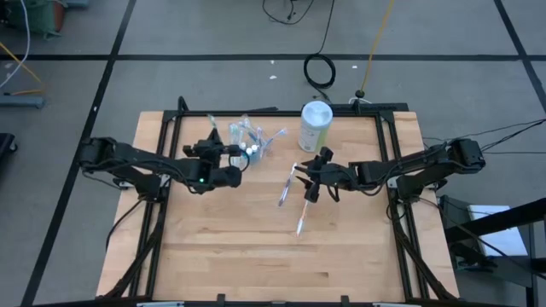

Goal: Pick & Place toothbrushing station
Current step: Put the green toothbrush into the transparent organizer

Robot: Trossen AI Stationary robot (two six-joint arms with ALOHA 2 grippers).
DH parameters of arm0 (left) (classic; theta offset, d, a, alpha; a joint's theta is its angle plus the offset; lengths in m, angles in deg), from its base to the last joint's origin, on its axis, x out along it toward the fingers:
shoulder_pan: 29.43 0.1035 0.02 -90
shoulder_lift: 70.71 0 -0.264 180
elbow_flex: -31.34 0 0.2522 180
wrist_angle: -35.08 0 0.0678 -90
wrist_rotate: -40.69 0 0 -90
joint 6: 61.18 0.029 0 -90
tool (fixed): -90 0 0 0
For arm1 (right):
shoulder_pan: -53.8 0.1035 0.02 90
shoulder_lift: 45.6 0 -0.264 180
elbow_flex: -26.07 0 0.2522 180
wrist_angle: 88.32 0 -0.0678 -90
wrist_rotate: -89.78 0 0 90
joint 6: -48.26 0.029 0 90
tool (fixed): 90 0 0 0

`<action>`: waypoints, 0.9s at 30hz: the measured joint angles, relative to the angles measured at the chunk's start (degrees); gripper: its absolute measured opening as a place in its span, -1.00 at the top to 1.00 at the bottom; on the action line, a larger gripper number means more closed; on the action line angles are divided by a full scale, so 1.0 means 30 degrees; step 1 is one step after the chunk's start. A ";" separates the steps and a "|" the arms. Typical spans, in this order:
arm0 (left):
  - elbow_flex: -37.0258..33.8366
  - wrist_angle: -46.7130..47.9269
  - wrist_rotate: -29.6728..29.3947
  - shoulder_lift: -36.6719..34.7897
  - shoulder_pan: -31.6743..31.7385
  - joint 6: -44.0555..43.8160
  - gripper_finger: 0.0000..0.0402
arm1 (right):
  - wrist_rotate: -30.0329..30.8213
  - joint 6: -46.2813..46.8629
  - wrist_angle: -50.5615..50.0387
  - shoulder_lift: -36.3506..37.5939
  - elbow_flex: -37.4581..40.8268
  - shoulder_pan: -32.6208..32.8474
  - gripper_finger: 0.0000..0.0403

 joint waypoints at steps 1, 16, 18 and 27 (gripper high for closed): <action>-0.0311 -0.0819 0.0019 0.0000 0.0013 0.0351 0.99 | -0.0005 -0.0086 0.0188 0.0000 0.0000 -0.0052 -0.11; -0.2634 -0.8551 0.3757 0.0000 0.0969 0.6132 0.99 | -0.0013 -0.0903 0.1585 0.0000 0.0000 -0.1283 -0.11; -0.2775 -0.9281 0.3891 0.0000 0.1015 0.7273 0.98 | -0.0044 -0.0905 0.1739 -0.0001 0.0000 -0.1507 -0.11; -0.2784 -1.0936 0.6823 0.0205 0.1511 1.1154 0.97 | -0.0064 -0.1604 0.2181 -0.0007 0.0000 -0.2253 -0.11</action>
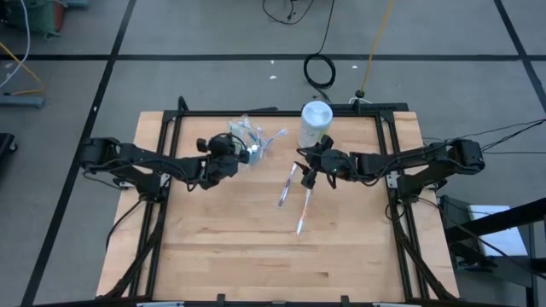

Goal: Pick & Place toothbrushing station
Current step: Put the green toothbrush into the transparent organizer

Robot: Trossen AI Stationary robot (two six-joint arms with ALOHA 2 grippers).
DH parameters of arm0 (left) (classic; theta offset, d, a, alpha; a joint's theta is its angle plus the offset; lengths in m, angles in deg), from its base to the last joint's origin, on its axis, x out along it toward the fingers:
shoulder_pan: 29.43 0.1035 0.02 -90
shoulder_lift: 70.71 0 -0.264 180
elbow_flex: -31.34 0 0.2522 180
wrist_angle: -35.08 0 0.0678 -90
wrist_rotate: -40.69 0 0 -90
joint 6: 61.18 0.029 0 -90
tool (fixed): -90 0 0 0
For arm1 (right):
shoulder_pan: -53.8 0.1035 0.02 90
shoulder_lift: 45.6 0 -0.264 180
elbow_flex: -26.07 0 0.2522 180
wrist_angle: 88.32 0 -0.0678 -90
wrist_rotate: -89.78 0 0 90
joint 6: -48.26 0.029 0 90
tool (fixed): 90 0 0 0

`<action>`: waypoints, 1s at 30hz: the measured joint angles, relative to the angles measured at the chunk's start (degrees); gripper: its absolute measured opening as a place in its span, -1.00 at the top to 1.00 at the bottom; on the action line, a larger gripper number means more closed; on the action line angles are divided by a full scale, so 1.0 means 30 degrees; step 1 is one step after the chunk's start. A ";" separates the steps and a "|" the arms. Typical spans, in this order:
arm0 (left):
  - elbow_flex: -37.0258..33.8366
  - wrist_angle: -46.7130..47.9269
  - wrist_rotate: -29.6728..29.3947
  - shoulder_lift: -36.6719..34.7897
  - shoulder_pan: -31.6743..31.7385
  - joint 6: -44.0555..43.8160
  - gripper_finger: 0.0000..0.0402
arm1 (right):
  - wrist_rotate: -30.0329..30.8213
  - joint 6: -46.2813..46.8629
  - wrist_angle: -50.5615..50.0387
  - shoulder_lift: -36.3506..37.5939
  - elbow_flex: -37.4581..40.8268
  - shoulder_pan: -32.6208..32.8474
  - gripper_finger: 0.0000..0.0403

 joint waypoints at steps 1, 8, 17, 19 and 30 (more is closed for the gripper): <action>0.0002 -0.0089 0.0260 0.0190 0.0005 0.0015 0.98 | 0.0000 -0.0137 0.0000 0.0000 0.0000 -0.0063 -0.11; 0.0002 -0.1363 0.0638 0.2401 -0.0013 0.0445 0.98 | -0.0008 -0.0377 0.0530 0.0000 0.0000 -0.0106 -0.11; 0.0010 -0.2196 0.2522 0.3140 0.0118 0.0407 0.92 | -0.0015 -0.0377 0.0663 0.0000 0.0000 -0.0098 -0.11; 0.0010 -0.2052 0.3100 0.3140 0.0236 0.0406 0.92 | -0.0015 -0.0377 0.0663 0.0000 0.0000 -0.0098 -0.11; 0.0017 -0.2033 0.3515 0.3132 0.0014 0.0601 0.91 | -0.0032 -0.0370 0.0528 0.0000 0.0000 -0.0084 -0.11</action>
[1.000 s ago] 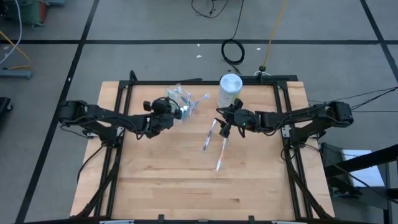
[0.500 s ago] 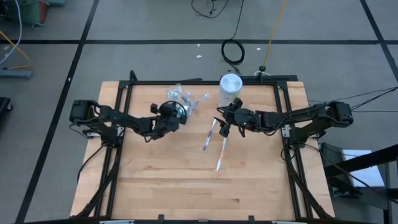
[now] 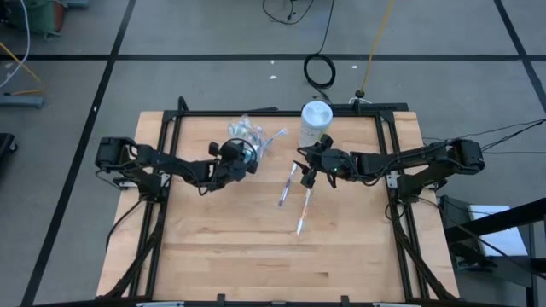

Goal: Pick & Place toothbrushing station
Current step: Put the green toothbrush into the transparent organizer

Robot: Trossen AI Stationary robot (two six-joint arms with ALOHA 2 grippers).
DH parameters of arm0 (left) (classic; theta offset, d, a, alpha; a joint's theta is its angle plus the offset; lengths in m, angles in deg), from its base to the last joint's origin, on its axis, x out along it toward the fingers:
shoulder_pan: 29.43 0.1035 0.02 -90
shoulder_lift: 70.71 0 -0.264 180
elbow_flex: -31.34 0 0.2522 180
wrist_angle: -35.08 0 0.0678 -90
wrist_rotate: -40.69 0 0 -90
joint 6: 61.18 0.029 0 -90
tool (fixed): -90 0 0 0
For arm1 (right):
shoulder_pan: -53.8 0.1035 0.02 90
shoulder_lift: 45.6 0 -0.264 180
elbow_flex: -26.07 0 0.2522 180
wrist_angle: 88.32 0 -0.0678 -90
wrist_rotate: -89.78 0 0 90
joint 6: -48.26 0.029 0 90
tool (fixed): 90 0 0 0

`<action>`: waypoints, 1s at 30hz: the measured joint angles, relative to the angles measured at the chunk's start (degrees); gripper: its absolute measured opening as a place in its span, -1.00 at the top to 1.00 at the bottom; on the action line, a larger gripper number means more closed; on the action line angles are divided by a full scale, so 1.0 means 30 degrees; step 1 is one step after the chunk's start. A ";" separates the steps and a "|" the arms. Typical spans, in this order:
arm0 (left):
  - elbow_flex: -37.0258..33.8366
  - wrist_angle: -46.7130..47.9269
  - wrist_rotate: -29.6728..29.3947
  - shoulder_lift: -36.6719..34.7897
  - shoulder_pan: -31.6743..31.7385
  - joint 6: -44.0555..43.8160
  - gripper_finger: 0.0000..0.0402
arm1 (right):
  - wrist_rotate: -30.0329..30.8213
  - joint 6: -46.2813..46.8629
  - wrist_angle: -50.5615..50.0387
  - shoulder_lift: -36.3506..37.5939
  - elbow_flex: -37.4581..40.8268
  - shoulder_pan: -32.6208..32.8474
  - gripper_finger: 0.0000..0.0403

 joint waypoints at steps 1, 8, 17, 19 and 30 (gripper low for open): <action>0.0000 0.0014 0.0021 0.0000 -0.0079 0.0240 0.90 | -0.0004 0.0000 -0.0064 0.0000 0.0000 0.0000 -0.11; 0.0000 0.0042 -0.0066 0.0007 -0.0487 0.0769 0.89 | -0.0019 0.0346 -0.0427 0.0000 0.0000 0.0000 -0.11; 0.0000 0.1975 -0.0522 -0.1000 -0.0738 0.0319 0.65 | -0.1328 0.0882 -0.1285 0.0000 0.0000 0.0000 -0.11; 0.0000 0.2951 -0.0476 -0.1503 -0.0738 -0.0453 0.58 | -0.2346 0.0904 -0.1330 0.0000 0.0000 0.0000 -0.11; 0.0015 0.6009 0.2503 -0.2645 -0.0723 -0.3157 0.34 | -0.4951 0.1793 -0.1308 0.0000 0.0000 0.0229 -0.11</action>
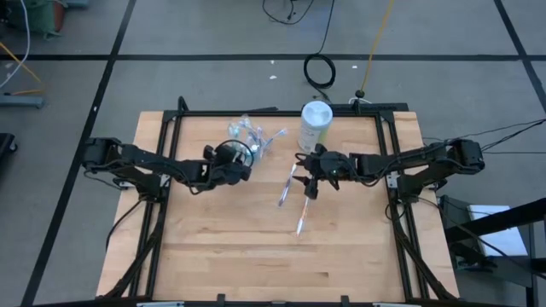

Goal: Pick & Place toothbrushing station
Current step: Put the green toothbrush into the transparent organizer

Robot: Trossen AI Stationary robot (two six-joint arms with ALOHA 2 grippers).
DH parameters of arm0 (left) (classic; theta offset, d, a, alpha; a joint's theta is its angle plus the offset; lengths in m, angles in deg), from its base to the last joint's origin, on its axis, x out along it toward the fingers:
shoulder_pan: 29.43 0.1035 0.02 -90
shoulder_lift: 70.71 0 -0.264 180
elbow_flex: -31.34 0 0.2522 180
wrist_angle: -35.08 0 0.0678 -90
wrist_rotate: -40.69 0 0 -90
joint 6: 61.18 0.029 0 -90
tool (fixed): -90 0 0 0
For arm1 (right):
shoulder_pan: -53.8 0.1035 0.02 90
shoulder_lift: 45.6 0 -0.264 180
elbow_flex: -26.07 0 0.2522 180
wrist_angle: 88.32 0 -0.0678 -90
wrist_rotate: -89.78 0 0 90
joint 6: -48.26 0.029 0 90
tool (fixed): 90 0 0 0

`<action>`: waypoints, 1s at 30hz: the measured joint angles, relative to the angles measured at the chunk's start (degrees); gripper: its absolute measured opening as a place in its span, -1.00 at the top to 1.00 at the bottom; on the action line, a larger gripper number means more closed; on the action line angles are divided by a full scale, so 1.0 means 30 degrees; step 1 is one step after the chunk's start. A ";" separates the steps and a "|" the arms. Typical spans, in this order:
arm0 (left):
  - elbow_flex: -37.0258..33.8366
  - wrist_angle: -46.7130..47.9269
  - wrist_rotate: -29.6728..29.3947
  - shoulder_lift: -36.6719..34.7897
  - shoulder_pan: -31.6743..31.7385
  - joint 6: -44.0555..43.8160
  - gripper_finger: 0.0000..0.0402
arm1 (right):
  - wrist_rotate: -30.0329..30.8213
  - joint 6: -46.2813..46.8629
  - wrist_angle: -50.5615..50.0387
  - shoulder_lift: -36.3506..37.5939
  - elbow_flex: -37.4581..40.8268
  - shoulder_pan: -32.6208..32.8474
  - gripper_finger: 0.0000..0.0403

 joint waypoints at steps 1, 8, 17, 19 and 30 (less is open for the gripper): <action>0.0000 0.0260 0.0363 0.0009 -0.0007 -0.0175 0.35 | 0.0000 -0.0001 0.0004 0.0000 0.0000 0.0064 -0.11; 0.0000 0.1883 0.1074 0.0015 -0.0007 -0.1684 0.38 | 0.0013 -0.0012 0.0007 0.0000 0.0000 0.0193 -0.11; 0.0000 0.2753 0.2728 -0.1083 -0.0007 -0.1500 0.38 | 0.0022 -0.0001 0.0007 0.0000 0.0007 0.0193 -0.11; 0.0000 0.3718 0.3005 -0.1597 -0.0007 -0.1555 0.38 | 0.0022 -0.0001 0.0007 0.0000 0.0007 0.0193 -0.11; -0.0007 0.6044 0.5337 -0.4566 -0.0007 -0.2207 0.38 | 0.0025 -0.0001 0.0003 0.0000 0.0007 0.0193 -0.11</action>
